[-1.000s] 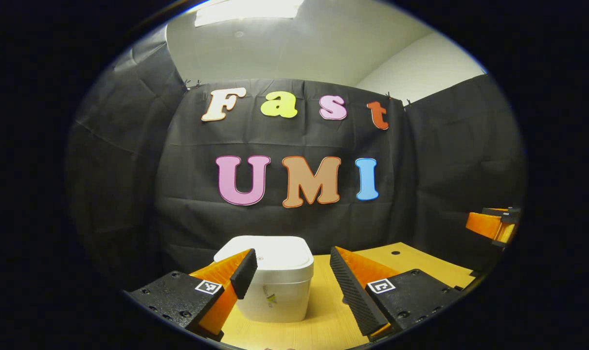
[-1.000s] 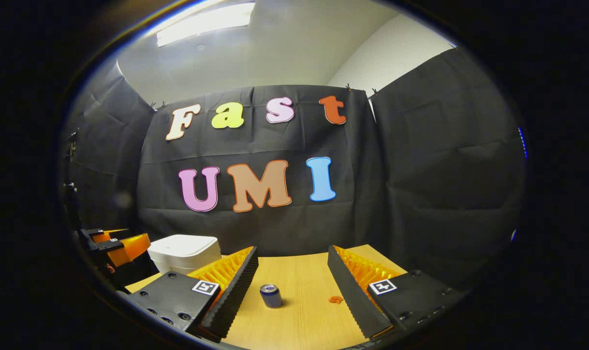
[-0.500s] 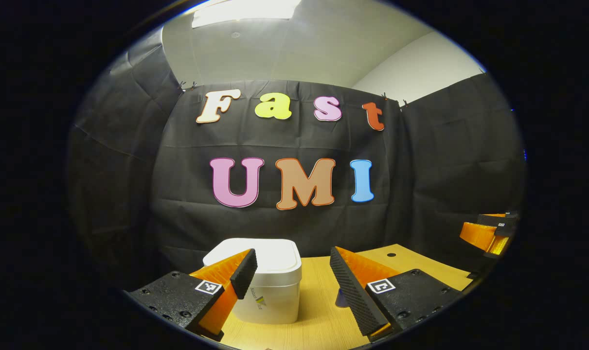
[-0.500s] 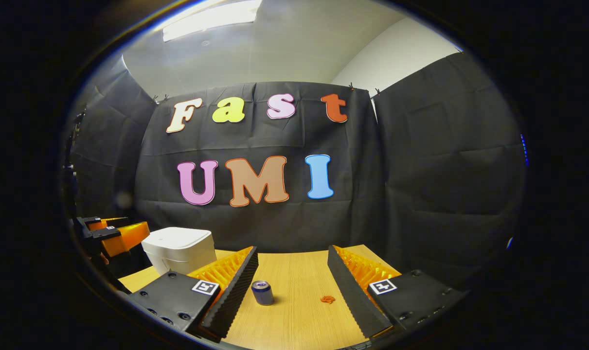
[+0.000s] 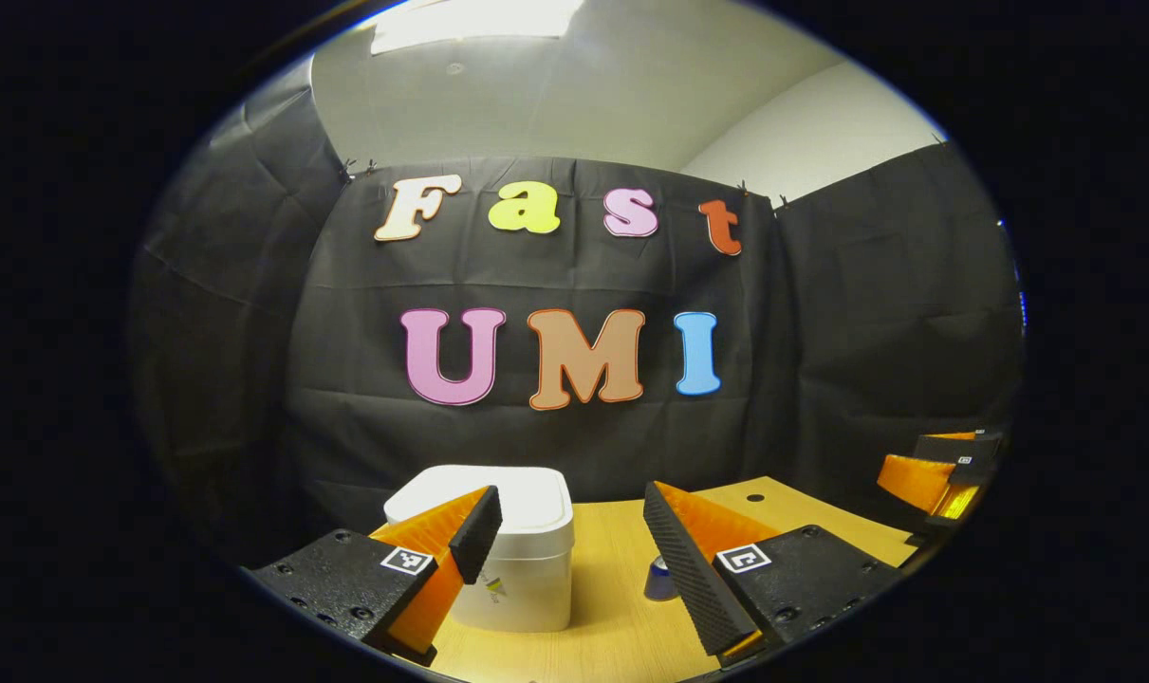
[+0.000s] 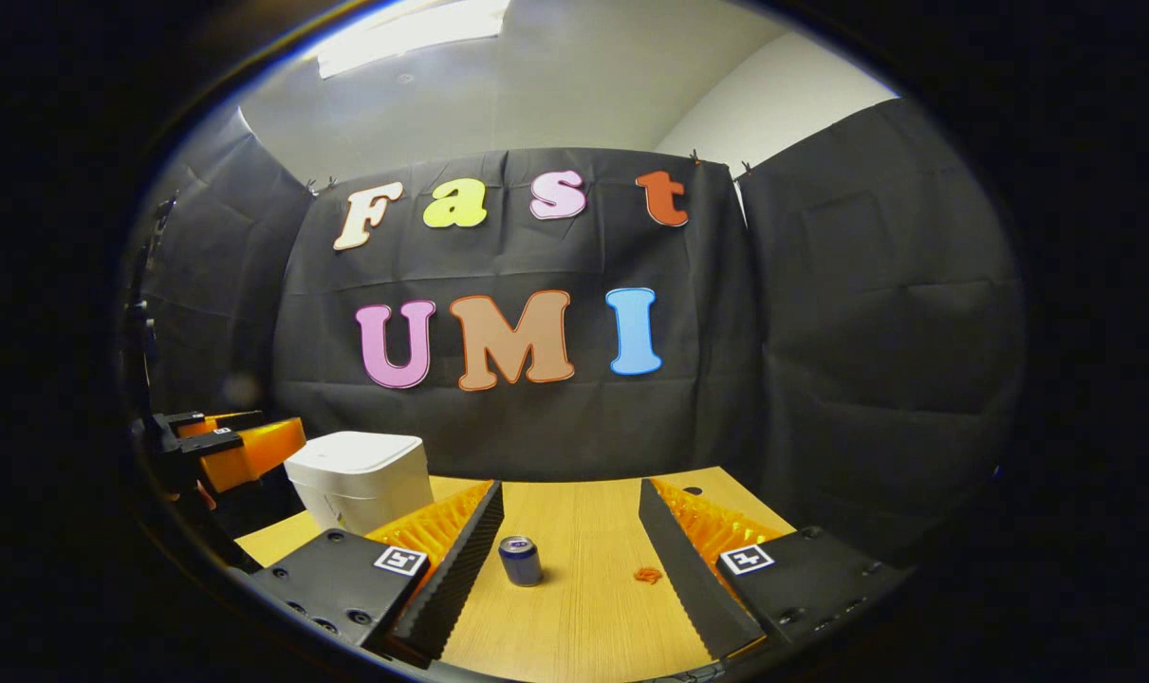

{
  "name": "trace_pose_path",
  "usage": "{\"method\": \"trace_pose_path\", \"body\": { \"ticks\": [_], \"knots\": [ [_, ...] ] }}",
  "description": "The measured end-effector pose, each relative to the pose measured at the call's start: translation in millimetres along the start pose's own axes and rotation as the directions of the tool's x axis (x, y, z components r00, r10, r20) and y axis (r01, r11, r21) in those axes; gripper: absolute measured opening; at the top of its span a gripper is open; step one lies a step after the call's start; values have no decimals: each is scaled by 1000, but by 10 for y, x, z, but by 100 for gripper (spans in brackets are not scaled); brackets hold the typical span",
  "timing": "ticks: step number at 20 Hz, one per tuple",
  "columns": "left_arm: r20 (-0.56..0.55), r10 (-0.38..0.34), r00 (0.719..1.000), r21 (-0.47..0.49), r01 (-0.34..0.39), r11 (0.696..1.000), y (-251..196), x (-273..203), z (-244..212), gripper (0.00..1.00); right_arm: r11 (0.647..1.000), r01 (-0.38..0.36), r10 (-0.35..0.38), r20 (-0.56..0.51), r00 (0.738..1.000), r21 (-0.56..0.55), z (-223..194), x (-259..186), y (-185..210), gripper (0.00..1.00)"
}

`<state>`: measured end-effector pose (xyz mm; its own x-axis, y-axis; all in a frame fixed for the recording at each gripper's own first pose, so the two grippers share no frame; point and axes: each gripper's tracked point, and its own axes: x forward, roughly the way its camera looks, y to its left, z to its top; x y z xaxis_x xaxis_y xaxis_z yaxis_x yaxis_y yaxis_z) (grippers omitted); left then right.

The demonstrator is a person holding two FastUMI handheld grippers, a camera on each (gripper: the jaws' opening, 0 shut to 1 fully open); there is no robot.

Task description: Press the lid of the desktop garbage bin to open it, pick up the crumpled paper on the desktop and throw it into the bin, then pick up the pop can on the desktop and drop it into the bin, and finally close the garbage bin lid.

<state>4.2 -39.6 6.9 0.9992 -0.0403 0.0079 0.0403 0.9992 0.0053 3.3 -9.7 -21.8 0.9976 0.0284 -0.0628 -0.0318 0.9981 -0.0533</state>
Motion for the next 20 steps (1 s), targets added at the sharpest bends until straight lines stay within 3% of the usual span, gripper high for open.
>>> {"method": "trace_pose_path", "body": {
  "ticks": [12, 13, 14, 17, 18, 20],
  "knots": [
    [-7, 9, 1000, 33, -8, 999, 37, 17, 6, 93, 1000, -27, 27, 9, 1000, 10, 31, 118, 38, 96],
    [-7, 16, 1000, 34, -15, 999, 65, 22, -8, 90, 1000, -27, 27, 11, 1000, 7, 35, 123, 44, 96],
    [-6, 20, 1000, 35, -20, 999, 85, 33, -1, 80, 1000, -24, 24, 10, 1000, 4, 40, 128, 30, 96],
    [-5, 49, 999, 35, -49, 998, 192, 97, 1, 72, 1000, -17, 17, 8, 1000, 2, 32, 146, 10, 96],
    [-4, 56, 998, 31, -56, 998, 234, 126, 7, 58, 1000, -13, 13, 6, 1000, 1, 34, 158, 0, 96],
    [-12, 64, 998, 22, -63, 998, 267, 181, -39, 44, 1000, -1, 1, 6, 1000, 1, 39, 161, -38, 96]
  ]
}}
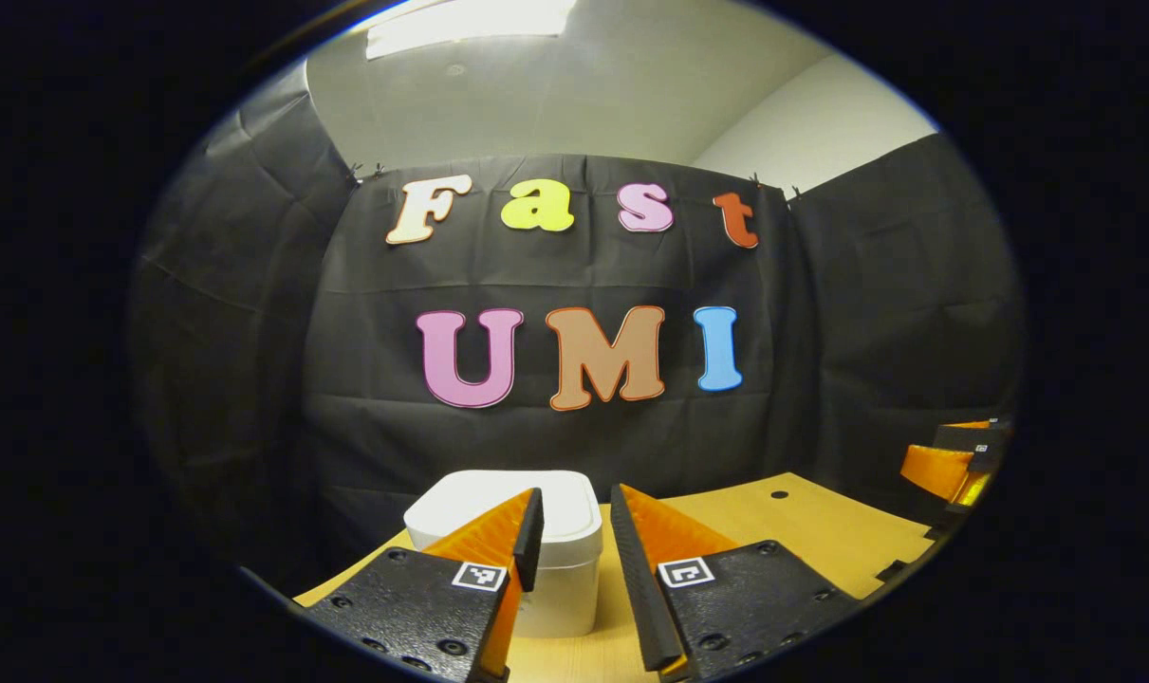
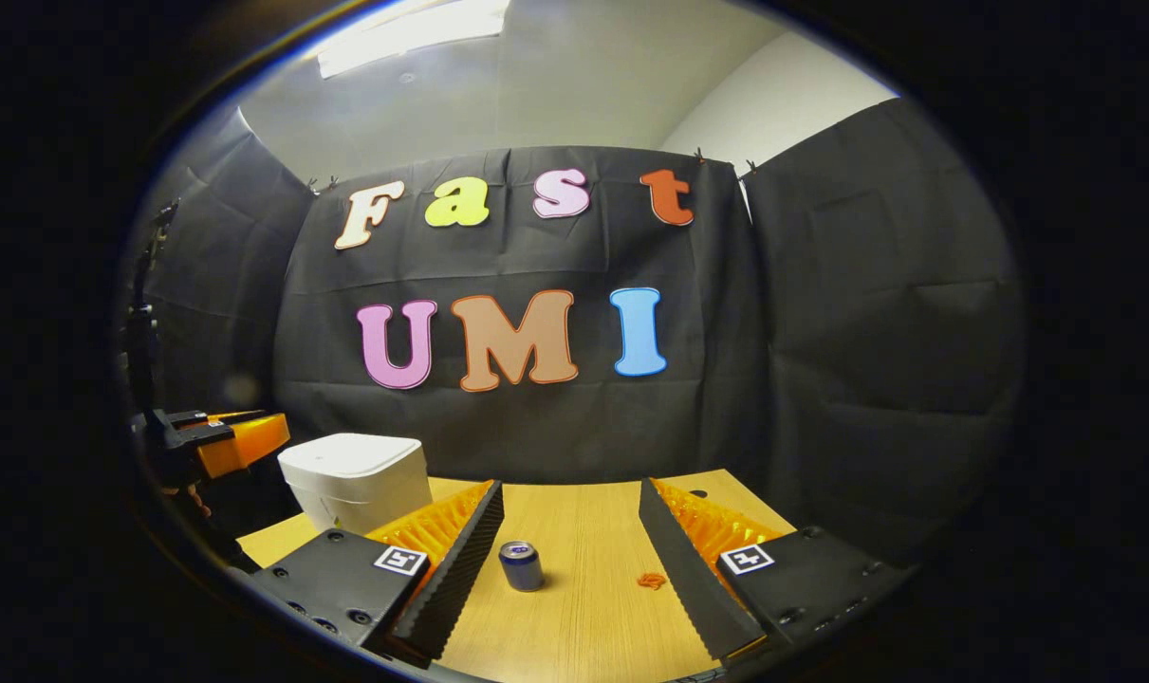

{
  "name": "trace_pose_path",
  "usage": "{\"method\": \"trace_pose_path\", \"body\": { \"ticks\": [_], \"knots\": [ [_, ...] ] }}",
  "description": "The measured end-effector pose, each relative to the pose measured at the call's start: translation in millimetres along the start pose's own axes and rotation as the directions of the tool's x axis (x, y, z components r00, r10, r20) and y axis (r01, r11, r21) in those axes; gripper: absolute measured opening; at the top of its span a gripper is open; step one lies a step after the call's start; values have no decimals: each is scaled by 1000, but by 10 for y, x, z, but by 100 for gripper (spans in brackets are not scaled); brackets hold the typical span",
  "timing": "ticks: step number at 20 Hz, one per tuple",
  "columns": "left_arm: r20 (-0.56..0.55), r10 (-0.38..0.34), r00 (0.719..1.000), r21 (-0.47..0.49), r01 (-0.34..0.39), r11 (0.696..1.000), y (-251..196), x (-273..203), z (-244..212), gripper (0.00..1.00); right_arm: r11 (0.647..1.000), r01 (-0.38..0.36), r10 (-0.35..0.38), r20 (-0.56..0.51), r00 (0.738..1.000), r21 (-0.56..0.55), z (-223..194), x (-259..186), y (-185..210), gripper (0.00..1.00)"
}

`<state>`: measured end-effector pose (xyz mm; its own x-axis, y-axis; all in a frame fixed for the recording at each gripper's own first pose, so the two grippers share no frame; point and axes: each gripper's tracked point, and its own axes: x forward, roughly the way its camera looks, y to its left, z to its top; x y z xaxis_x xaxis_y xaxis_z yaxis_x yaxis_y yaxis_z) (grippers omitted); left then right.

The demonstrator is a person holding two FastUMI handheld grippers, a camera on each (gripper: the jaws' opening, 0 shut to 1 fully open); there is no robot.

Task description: Press the lid of the desktop garbage bin to open it, pick up the crumpled paper on the desktop and throw it into the bin, then pick up the pop can on the desktop and drop it into the bin, and finally close the garbage bin lid.

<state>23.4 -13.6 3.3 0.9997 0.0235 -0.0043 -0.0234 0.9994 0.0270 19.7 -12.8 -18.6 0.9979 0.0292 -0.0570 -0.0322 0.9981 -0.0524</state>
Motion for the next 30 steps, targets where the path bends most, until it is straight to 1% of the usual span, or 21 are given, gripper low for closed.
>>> {"method": "trace_pose_path", "body": {
  "ticks": [3, 4, 5, 7, 8, 9, 11, 14, 16, 18, 19, 20, 21, 22, 23, 26, 27, 29, 30],
  "knots": [
    [3, 29, 1000, 10, -29, 1000, 154, 149, -23, 39, 1000, 21, -21, 2, 1000, 1, 15, 16, -55, 96],
    [7, 37, 999, 15, -37, 999, 198, 206, -21, 28, 1000, 27, -27, 0, 1000, 2, 22, 11, -77, 96],
    [6, 44, 999, 19, -44, 999, 246, 268, -58, 21, 999, 34, -34, -1, 999, 4, 3, 10, -91, 96],
    [0, 61, 998, 20, -61, 998, 337, 419, -115, 15, 999, 52, -52, -8, 999, 5, -11, 3, -133, 96],
    [-5, 55, 998, 15, -55, 998, 354, 487, -153, 3, 998, 64, -64, -10, 998, 3, -13, -3, -159, 96],
    [-3, 40, 999, 10, -40, 999, 335, 561, -183, 0, 997, 77, -77, -14, 997, 1, -33, -19, -195, 96],
    [5, 22, 1000, 14, -22, 1000, 358, 688, -220, 0, 994, 107, -107, -24, 994, -4, -61, -51, -267, 96],
    [-17, 21, 1000, 44, -20, 999, 430, 886, -400, 0, 989, 148, -148, -37, 988, -6, -76, -120, -346, 96],
    [-59, 15, 998, 45, -12, 999, 428, 988, -589, 0, 984, 177, -177, -36, 984, -12, -73, -160, -396, 96],
    [-125, -2, 992, 13, 4, 1000, 415, 1040, -813, 0, 979, 201, -202, -40, 979, -29, -94, -187, -432, 96],
    [-172, 3, 985, -2, -3, 1000, 426, 1017, -928, 0, 977, 211, -212, -44, 976, -37, -108, -197, -452, 96],
    [-131, -7, 991, -11, 5, 1000, 399, 1059, -855, 0, 974, 221, -223, -47, 974, -42, -111, -205, -480, 96],
    [-131, -12, 991, -15, 10, 1000, 416, 1055, -836, 0, 973, 228, -230, -48, 972, -41, -105, -211, -496, 96],
    [-151, -14, 988, -25, 10, 1000, 417, 1032, -911, 0, 973, 230, -231, -49, 972, -34, -96, -208, -495, 96],
    [-115, -26, 993, -43, 22, 999, 415, 1038, -822, 0, 973, 228, -229, -52, 972, -27, -106, -196, -483, 96],
    [-134, -50, 990, -145, 30, 989, 420, 1032, -877, 0, 975, 222, -223, -66, 973, -28, -159, -156, -471, 96],
    [-138, -62, 989, -157, 40, 987, 390, 1035, -903, 0, 976, 216, -218, -71, 973, -35, -163, -130, -440, 96],
    [-125, -68, 990, -107, 55, 993, 383, 1024, -903, 0, 978, 202, -206, -77, 975, -53, -184, -107, -379, 96],
    [-118, -57, 991, -86, 47, 995, 403, 1026, -901, 0, 979, 195, -200, -80, 977, -64, -188, -94, -349, 96]
  ]
}}
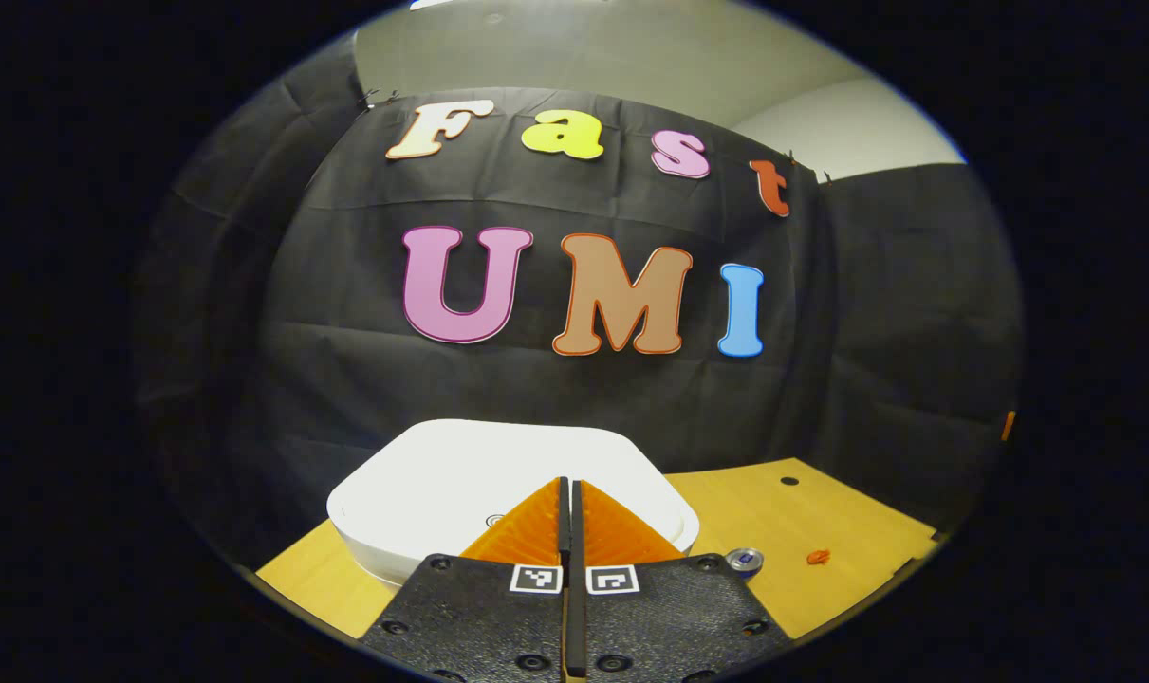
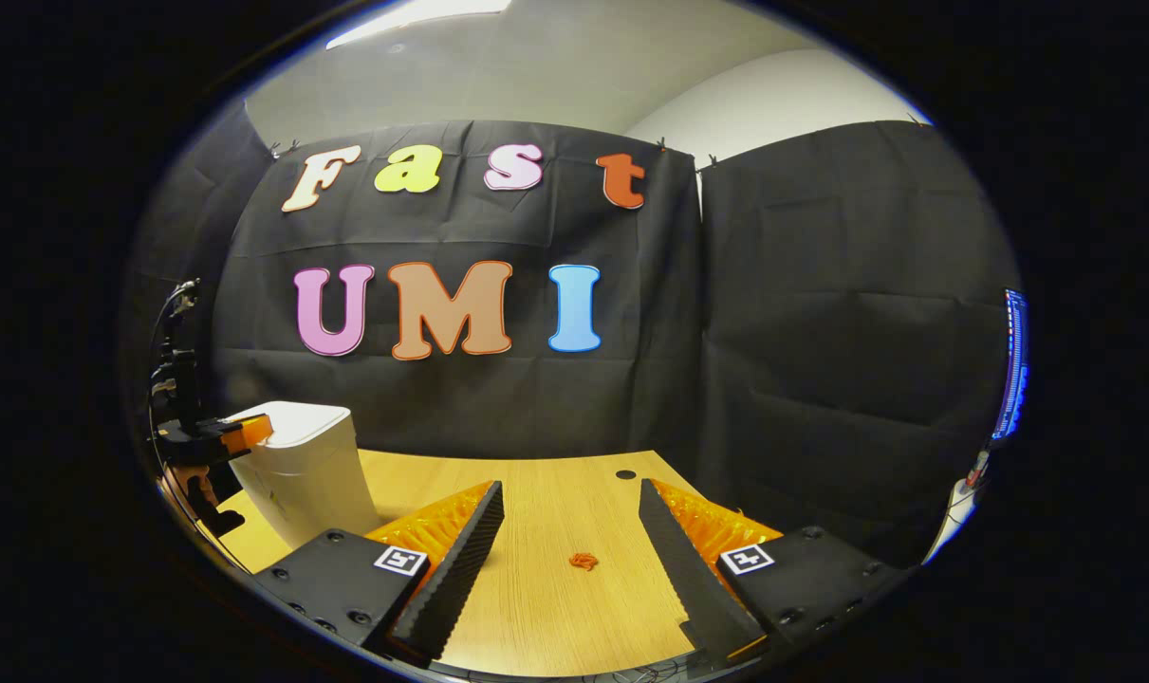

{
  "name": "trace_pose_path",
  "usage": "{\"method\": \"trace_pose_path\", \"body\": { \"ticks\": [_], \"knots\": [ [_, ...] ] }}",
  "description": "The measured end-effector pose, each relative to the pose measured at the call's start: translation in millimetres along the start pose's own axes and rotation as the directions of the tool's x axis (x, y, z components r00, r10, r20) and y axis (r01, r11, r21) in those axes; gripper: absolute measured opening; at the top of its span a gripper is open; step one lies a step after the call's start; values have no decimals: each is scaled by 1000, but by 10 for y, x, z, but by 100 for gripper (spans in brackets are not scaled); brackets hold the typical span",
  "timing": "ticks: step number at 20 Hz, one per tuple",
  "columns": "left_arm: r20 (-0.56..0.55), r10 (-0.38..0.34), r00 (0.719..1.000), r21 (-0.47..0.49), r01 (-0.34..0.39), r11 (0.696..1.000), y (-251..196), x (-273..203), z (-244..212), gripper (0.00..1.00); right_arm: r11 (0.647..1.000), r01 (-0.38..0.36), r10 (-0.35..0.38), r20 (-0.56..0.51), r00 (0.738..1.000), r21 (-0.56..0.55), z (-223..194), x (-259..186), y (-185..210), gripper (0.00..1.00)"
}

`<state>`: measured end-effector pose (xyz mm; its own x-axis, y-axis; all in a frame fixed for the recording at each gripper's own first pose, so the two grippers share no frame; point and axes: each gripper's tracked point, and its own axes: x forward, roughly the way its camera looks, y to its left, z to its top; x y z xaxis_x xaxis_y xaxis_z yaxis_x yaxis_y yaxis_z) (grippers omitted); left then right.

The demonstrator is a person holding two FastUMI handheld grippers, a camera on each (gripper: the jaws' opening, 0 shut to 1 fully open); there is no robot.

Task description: Press the lid of the desktop garbage bin to open it, pick up the crumpled paper on the desktop and throw it into the bin, then pick up the pop can on the desktop and drop it into the bin, and finally close the garbage bin lid.

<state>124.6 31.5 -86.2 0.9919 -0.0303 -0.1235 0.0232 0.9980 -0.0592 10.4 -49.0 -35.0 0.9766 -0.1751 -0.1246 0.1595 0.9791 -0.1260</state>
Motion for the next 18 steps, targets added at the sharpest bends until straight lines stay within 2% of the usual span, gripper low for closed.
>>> {"method": "trace_pose_path", "body": {
  "ticks": [4, 6, 10, 18],
  "knots": [
    [49, 13, 999, -49, -11, 999, -20, 13, 56, 0, 1000, -26, 26, 15, 1000, 4, 49, -22, 90, 96],
    [46, 17, 999, -44, -15, 999, -20, 34, 87, 0, 1000, -25, 24, 24, 999, 17, 61, 2, 76, 96],
    [126, 25, 992, -32, -21, 999, -14, 14, 552, 0, 999, -18, 17, 25, 1000, 43, 33, 8, 10, 96],
    [248, 53, 967, -26, -48, 999, 58, -188, 1424, 0, 997, -58, 58, 20, 998, 40, -98, 123, 34, 96]
  ]
}}
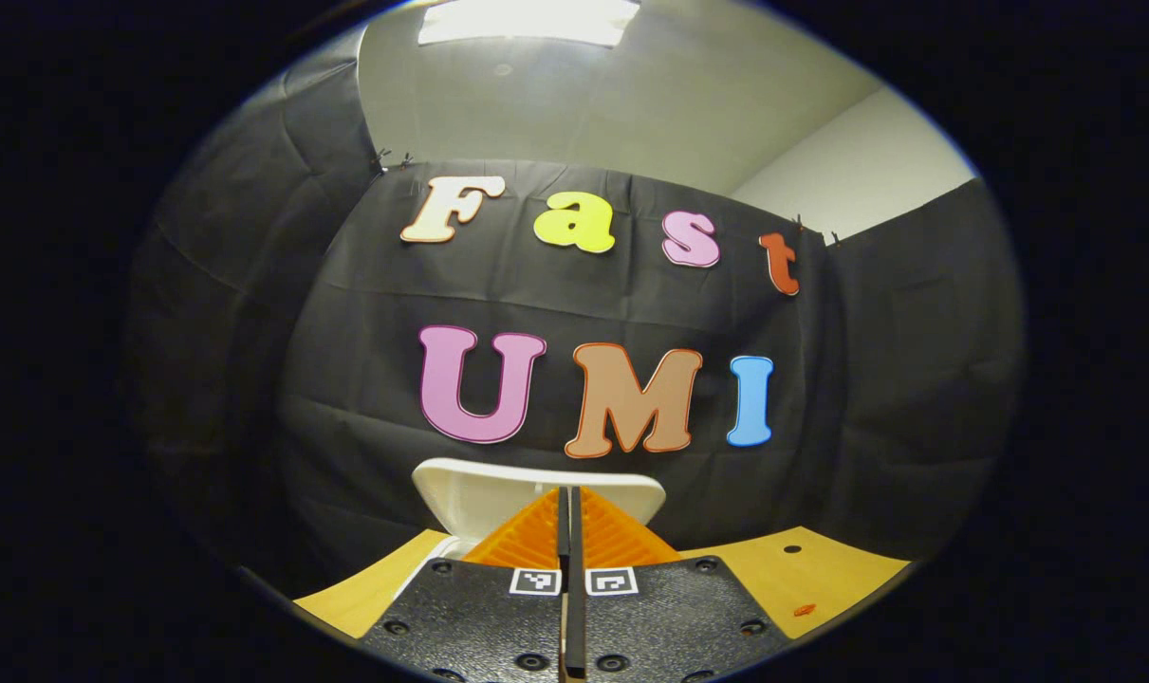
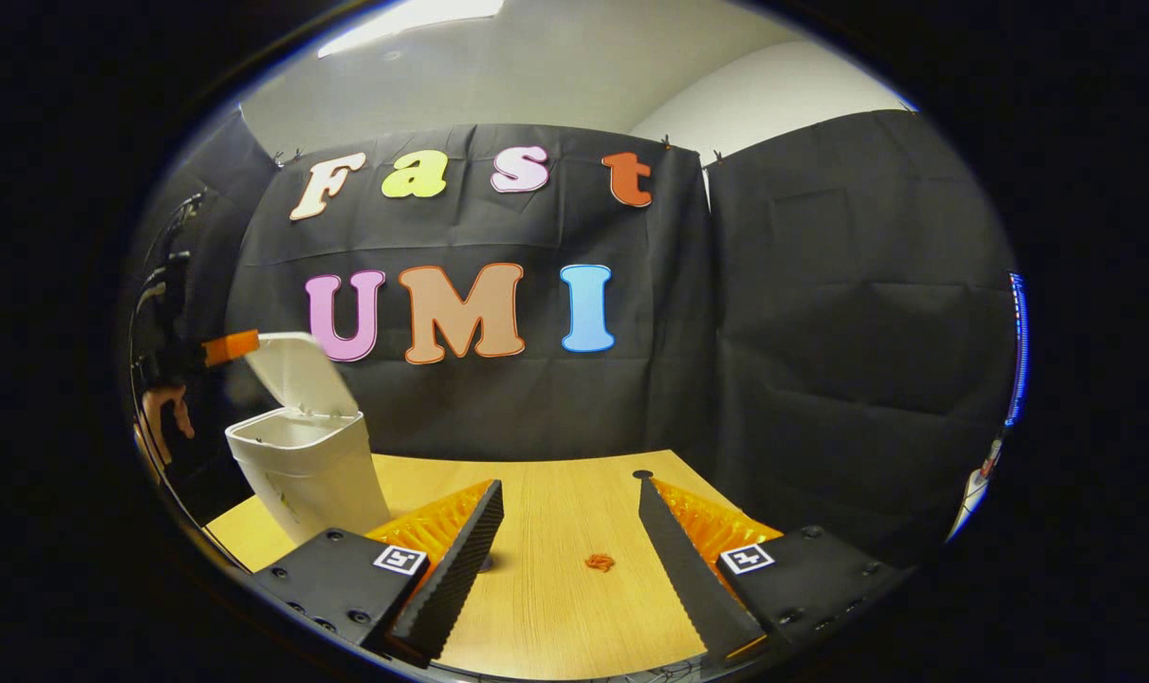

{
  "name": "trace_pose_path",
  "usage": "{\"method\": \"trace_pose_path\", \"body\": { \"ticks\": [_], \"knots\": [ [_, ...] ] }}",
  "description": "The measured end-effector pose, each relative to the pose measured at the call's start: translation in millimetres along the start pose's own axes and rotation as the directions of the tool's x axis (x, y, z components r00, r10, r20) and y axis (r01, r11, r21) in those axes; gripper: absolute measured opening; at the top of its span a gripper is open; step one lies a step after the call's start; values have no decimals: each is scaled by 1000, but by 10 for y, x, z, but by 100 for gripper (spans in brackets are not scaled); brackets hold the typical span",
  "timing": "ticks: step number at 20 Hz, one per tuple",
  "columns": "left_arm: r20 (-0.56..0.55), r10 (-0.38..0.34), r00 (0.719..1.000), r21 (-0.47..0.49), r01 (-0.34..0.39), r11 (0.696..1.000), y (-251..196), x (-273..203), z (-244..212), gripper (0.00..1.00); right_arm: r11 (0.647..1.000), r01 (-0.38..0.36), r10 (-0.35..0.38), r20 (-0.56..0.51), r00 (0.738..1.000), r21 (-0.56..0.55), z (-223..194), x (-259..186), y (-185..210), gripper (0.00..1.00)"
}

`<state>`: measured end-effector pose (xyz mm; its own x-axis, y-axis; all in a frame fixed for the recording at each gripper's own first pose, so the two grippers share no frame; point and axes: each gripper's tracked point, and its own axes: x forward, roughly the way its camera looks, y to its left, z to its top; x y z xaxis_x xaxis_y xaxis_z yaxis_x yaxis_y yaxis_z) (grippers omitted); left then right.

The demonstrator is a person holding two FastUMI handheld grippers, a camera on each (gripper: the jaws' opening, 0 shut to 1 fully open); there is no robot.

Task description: Press the lid of the desktop garbage bin to open it, pick up the crumpled paper on the desktop and throw it into the bin, then pick up the pop can on the desktop and drop it into the bin, and finally close the garbage bin lid.

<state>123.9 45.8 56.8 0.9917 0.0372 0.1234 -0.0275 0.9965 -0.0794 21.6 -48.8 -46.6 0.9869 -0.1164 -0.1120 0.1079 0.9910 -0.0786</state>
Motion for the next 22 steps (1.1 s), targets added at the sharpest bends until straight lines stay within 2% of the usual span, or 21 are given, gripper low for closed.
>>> {"method": "trace_pose_path", "body": {
  "ticks": [4, 6, 7, 8, 11, 15, 17, 19, 21, 22],
  "knots": [
    [45, 27, 999, 40, -29, 999, 31, -204, 239, 0, 999, -39, 39, -14, 999, 3, -124, 225, -21, 96],
    [79, 37, 996, 80, -43, 996, -26, -320, 492, 66, 998, -57, 56, -35, 998, -13, -253, 396, -62, 96],
    [89, 54, 995, 108, -63, 992, 32, -415, 353, 99, 997, -72, 71, -56, 996, -19, -333, 482, -78, 96],
    [101, 75, 992, 126, -87, 988, 82, -486, 391, 89, 996, -88, 87, -76, 993, -22, -412, 563, -80, 96],
    [90, 131, 987, 126, -142, 982, 133, -740, 389, 93, 991, -130, 125, -122, 985, -31, -593, 842, -120, 96],
    [74, 224, 972, 138, -232, 963, 300, -1113, 369, 90, 979, -187, 169, -195, 966, -76, -884, 1263, -175, 97],
    [71, 289, 955, 192, -298, 935, 452, -1292, 399, 92, 972, -213, 185, -240, 953, -96, -1058, 1509, -214, 97],
    [83, 350, 933, 246, -360, 900, 576, -1468, 481, 90, 968, -230, 188, -311, 932, -105, -1310, 1777, -259, 97],
    [95, 393, 914, 277, -404, 872, 650, -1622, 556, 89, 965, -245, 192, -391, 900, -90, -1577, 1999, -268, 97],
    [96, 408, 908, 283, -418, 863, 672, -1673, 581, 93, 964, -251, 192, -426, 884, -87, -1695, 2086, -271, 97]
  ]
}}
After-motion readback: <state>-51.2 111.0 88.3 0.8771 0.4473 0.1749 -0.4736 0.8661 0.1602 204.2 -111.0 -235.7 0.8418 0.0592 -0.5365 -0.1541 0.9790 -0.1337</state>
